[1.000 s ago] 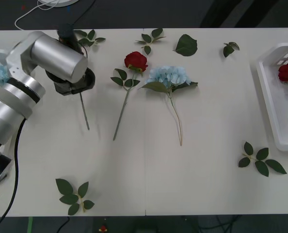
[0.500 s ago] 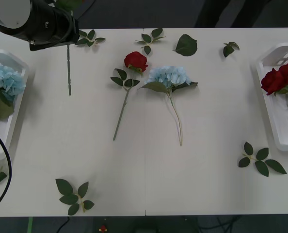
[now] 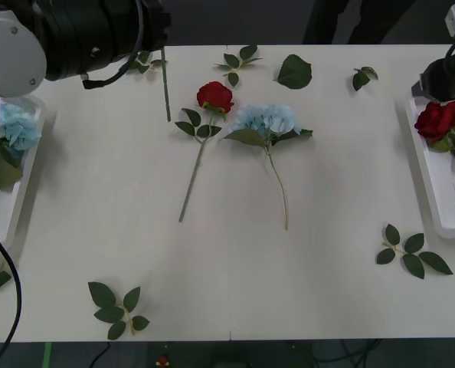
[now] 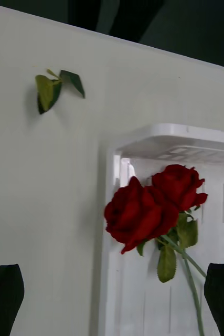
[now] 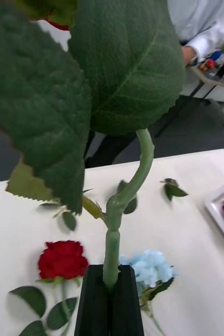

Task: Place the red flowers into the right box and the blue flowers into the left box. If a person shows an open palm, hand one flower to the person first, then continue sorting.

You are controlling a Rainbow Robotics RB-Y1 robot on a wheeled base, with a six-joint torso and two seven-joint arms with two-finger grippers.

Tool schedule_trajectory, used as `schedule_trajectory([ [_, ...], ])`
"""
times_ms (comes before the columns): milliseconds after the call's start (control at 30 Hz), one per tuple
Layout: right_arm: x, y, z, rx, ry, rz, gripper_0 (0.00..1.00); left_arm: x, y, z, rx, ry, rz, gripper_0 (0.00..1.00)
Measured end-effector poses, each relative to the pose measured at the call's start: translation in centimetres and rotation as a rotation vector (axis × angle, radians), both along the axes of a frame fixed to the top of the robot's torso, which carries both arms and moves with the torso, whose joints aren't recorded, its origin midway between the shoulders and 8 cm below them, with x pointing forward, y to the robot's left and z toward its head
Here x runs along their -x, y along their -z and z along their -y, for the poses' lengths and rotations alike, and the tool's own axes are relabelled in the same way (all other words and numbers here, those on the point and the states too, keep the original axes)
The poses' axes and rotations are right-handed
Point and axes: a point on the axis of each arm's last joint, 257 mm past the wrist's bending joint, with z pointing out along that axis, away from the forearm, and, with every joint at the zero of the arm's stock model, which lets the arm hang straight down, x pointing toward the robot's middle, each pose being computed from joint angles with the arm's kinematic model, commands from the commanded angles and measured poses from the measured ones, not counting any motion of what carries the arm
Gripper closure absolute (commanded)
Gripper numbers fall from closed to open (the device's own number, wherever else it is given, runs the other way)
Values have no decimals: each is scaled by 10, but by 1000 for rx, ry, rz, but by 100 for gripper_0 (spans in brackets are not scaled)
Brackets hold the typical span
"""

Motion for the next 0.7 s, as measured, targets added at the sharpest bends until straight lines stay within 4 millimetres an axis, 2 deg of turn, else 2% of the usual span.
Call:
schedule_trajectory([
  [133,-2,0,-51,-64,-67,35,0,14,-10,29,106,89,46,100],
  [333,-5,-10,-107,-223,-196,72,0,33,-23,65,278,179,20,100],
  [500,18,-26,-142,-380,-318,29,0,42,-39,84,377,224,30,100],
  [700,55,-59,-159,-411,-554,68,0,54,-50,111,457,269,58,100],
])
